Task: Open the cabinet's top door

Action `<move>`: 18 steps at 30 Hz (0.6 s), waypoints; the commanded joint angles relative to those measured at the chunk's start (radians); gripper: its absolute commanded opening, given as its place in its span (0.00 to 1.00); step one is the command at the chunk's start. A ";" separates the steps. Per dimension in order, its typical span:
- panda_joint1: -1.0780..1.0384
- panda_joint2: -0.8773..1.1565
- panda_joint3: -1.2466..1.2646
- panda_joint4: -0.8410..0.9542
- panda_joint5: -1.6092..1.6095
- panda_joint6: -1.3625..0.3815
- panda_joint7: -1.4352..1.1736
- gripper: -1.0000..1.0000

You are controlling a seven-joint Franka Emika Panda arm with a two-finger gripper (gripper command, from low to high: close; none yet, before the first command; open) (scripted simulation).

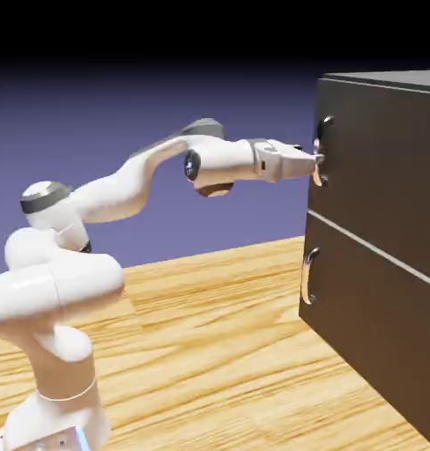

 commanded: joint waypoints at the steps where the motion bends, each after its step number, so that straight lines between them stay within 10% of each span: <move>1: 0.000 0.000 0.000 0.000 0.000 0.000 0.000 0.00; 18: 0.335 -0.025 -0.185 -0.580 0.032 -0.538 -0.252 0.00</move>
